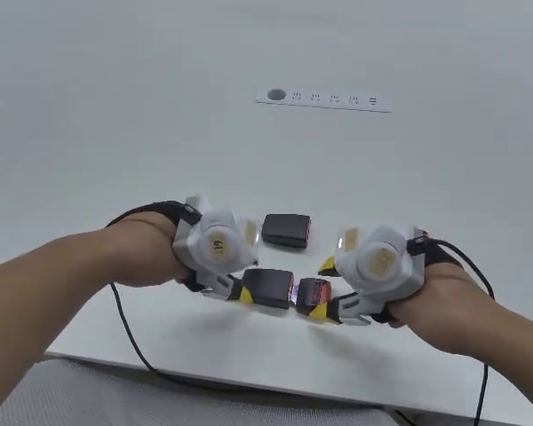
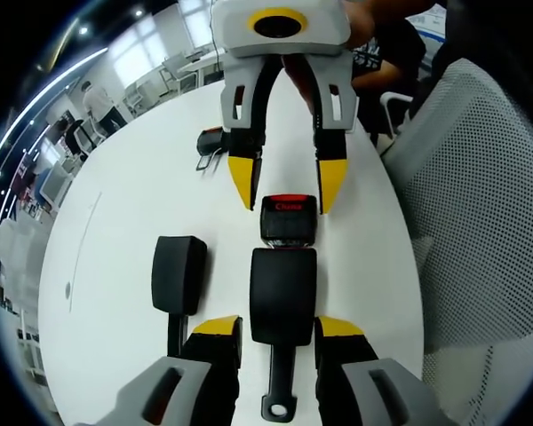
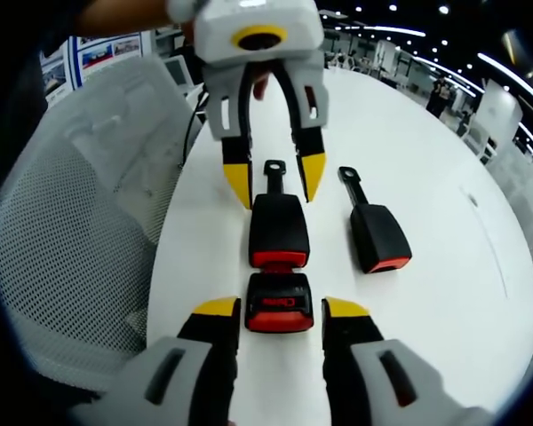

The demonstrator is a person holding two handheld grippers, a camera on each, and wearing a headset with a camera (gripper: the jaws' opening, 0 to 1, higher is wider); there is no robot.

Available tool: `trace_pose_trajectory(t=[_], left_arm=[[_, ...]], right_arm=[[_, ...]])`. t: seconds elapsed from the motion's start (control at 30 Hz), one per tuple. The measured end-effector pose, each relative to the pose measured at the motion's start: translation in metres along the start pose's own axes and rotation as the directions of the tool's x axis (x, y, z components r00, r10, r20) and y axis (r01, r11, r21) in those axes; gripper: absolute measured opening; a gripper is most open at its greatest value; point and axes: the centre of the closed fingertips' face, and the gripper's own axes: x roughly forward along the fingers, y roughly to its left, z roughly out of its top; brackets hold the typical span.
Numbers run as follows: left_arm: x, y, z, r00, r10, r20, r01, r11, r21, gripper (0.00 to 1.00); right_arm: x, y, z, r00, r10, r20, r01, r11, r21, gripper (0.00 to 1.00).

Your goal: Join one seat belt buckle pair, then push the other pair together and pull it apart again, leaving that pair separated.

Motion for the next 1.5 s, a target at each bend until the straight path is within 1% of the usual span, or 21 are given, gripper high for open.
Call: trace_pose_trajectory(t=[0.03, 0.07, 0.1, 0.13, 0.23, 0.3, 0.4, 0.47, 0.57, 0.73, 0.9, 1.0, 1.03, 1.07, 1.1, 1.2, 1.27, 1.3, 1.37, 1.43, 1.5], left_arm=[[-0.001, 0.001, 0.001, 1.0, 0.001, 0.002, -0.001, 1.0, -0.002, 0.34], [-0.002, 0.005, 0.002, 1.0, 0.008, 0.006, -0.008, 1.0, -0.006, 0.33], [-0.003, 0.009, 0.004, 0.9997, 0.022, 0.012, -0.022, 1.0, -0.007, 0.3], [-0.004, 0.012, 0.005, 0.9995, 0.027, 0.016, -0.027, 1.0, -0.01, 0.29], [-0.004, 0.023, 0.01, 0.9987, 0.043, 0.028, -0.042, 0.999, -0.024, 0.3], [-0.003, 0.031, 0.011, 0.9983, 0.051, 0.026, -0.051, 0.999, -0.014, 0.31], [-0.001, 0.042, 0.015, 0.9979, 0.06, 0.025, -0.06, 0.998, -0.014, 0.33], [0.0, 0.051, 0.019, 0.9969, 0.072, 0.032, -0.072, 0.997, -0.013, 0.33], [0.003, 0.065, 0.023, 0.9951, 0.09, 0.039, -0.09, 0.996, -0.006, 0.34], [0.008, 0.078, 0.027, 0.9956, 0.088, 0.034, -0.088, 0.996, 0.002, 0.35], [0.011, 0.088, 0.023, 0.9948, 0.099, 0.022, -0.1, 0.995, 0.008, 0.36], [0.014, 0.091, 0.021, 0.9948, 0.1, 0.02, -0.1, 0.995, 0.003, 0.35], [0.015, 0.092, 0.021, 0.9949, 0.099, 0.019, -0.099, 0.995, 0.004, 0.35], [0.017, 0.091, 0.019, 0.9964, 0.084, 0.013, -0.084, 0.996, -0.004, 0.36], [0.019, 0.09, 0.019, 0.9971, 0.075, 0.009, -0.075, 0.997, -0.004, 0.36], [0.024, 0.092, 0.015, 0.9977, 0.068, -0.001, -0.068, 0.998, 0.0, 0.36], [0.027, 0.092, 0.013, 0.9985, 0.054, -0.007, -0.054, 0.999, 0.001, 0.36], [0.029, 0.091, 0.011, 0.9989, 0.045, -0.016, -0.045, 0.999, 0.003, 0.35], [0.032, 0.09, 0.009, 0.999, 0.039, -0.024, -0.039, 0.999, 0.013, 0.35], [0.033, 0.09, 0.007, 0.9992, 0.031, -0.027, -0.031, 0.999, 0.012, 0.33], [0.035, 0.092, 0.007, 0.999, 0.032, -0.032, -0.031, 0.999, 0.013, 0.32]], right_arm=[[-0.001, -0.002, 0.0, 1.0, -0.003, 0.002, 0.003, 1.0, -0.003, 0.36], [-0.003, -0.004, 0.0, 1.0, -0.006, 0.005, 0.006, 1.0, -0.006, 0.36], [-0.003, -0.004, 0.0, 1.0, -0.006, 0.005, 0.006, 1.0, -0.006, 0.36], [-0.005, -0.006, -0.001, 0.9999, -0.008, 0.008, 0.008, 1.0, -0.006, 0.36], [-0.009, -0.014, -0.004, 0.9997, -0.022, 0.008, 0.022, 1.0, -0.008, 0.36], [-0.013, -0.02, -0.007, 0.9995, -0.031, 0.01, 0.031, 1.0, -0.005, 0.36], [-0.018, -0.028, -0.016, 0.9996, -0.029, -0.006, 0.029, 1.0, 0.002, 0.35], [-0.021, -0.034, -0.024, 0.9993, -0.032, -0.018, 0.032, 0.999, 0.001, 0.34], [-0.03, -0.049, -0.036, 0.9976, -0.061, -0.032, 0.061, 0.998, -0.009, 0.34], [-0.044, -0.07, -0.055, 0.9943, -0.096, -0.046, 0.096, 0.995, 0.005, 0.35], [-0.058, -0.087, -0.075, 0.9904, -0.117, -0.072, 0.118, 0.993, 0.009, 0.35], [-0.066, -0.099, -0.091, 0.987, -0.128, -0.097, 0.13, 0.991, 0.015, 0.33], [-0.068, -0.102, -0.094, 0.9863, -0.131, -0.1, 0.133, 0.991, 0.019, 0.33], [-0.071, -0.106, -0.099, 0.9854, -0.132, -0.108, 0.136, 0.99, 0.029, 0.33], [-0.072, -0.108, -0.101, 0.9852, -0.131, -0.11, 0.135, 0.99, 0.03, 0.32], [-0.073, -0.112, -0.112, 0.9844, -0.12, -0.129, 0.126, 0.991, 0.036, 0.32], [-0.072, -0.112, -0.115, 0.9852, -0.11, -0.131, 0.117, 0.992, 0.044, 0.33], [-0.071, -0.11, -0.118, 0.9865, -0.096, -0.133, 0.103, 0.993, 0.048, 0.32], [-0.07, -0.11, -0.119, 0.9864, -0.092, -0.136, 0.098, 0.995, 0.036, 0.32], [-0.069, -0.11, -0.119, 0.9879, -0.084, -0.13, 0.09, 0.995, 0.041, 0.32], [-0.068, -0.11, -0.12, 0.9884, -0.079, -0.129, 0.085, 0.996, 0.039, 0.32]])
